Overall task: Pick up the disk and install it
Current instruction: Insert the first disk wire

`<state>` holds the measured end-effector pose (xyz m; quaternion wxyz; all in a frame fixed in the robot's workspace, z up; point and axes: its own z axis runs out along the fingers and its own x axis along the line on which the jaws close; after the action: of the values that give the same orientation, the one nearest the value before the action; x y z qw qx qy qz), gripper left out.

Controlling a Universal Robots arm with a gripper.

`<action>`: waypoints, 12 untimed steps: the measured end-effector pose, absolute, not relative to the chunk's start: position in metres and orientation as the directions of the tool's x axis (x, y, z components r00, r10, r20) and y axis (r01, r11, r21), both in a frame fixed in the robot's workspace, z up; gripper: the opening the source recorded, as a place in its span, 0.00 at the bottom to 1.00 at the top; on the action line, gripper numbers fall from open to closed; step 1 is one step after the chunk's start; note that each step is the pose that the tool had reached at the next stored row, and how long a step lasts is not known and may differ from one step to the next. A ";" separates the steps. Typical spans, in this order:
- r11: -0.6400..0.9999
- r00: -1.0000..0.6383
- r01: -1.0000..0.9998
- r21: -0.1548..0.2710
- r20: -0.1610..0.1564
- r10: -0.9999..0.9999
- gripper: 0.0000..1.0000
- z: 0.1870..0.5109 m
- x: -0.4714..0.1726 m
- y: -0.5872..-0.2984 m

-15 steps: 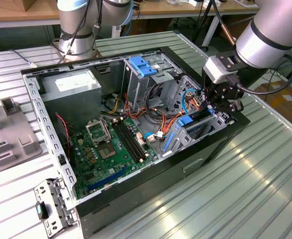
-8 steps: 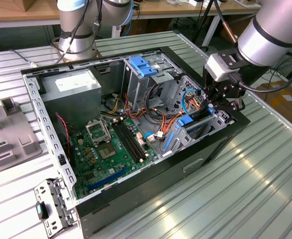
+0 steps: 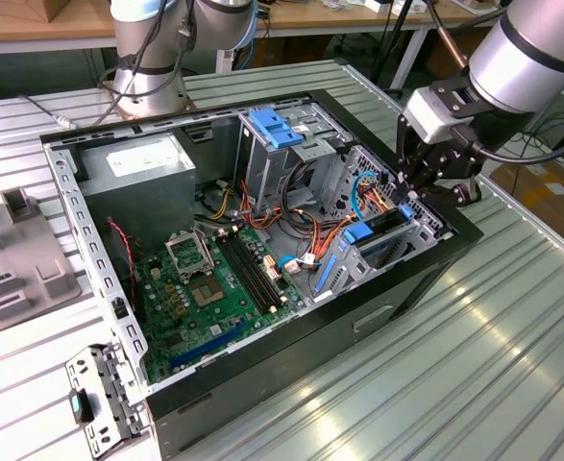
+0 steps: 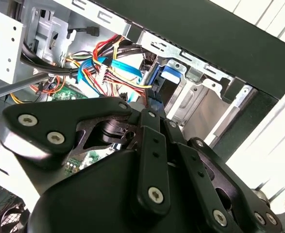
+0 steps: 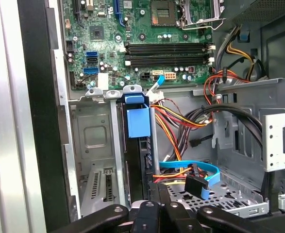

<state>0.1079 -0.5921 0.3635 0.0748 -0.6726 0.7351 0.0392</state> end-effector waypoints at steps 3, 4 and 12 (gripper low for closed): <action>0.092 -0.084 -0.995 -0.043 -0.163 -0.983 0.11 0.367 0.108 -0.592; 0.092 -0.084 -0.995 -0.043 -0.163 -0.983 0.11 0.369 0.108 -0.592; 0.092 -0.084 -0.995 -0.043 -0.163 -0.983 0.11 0.377 0.108 -0.592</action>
<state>0.1079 -0.5921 0.3765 0.0749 -0.6726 0.7351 0.0393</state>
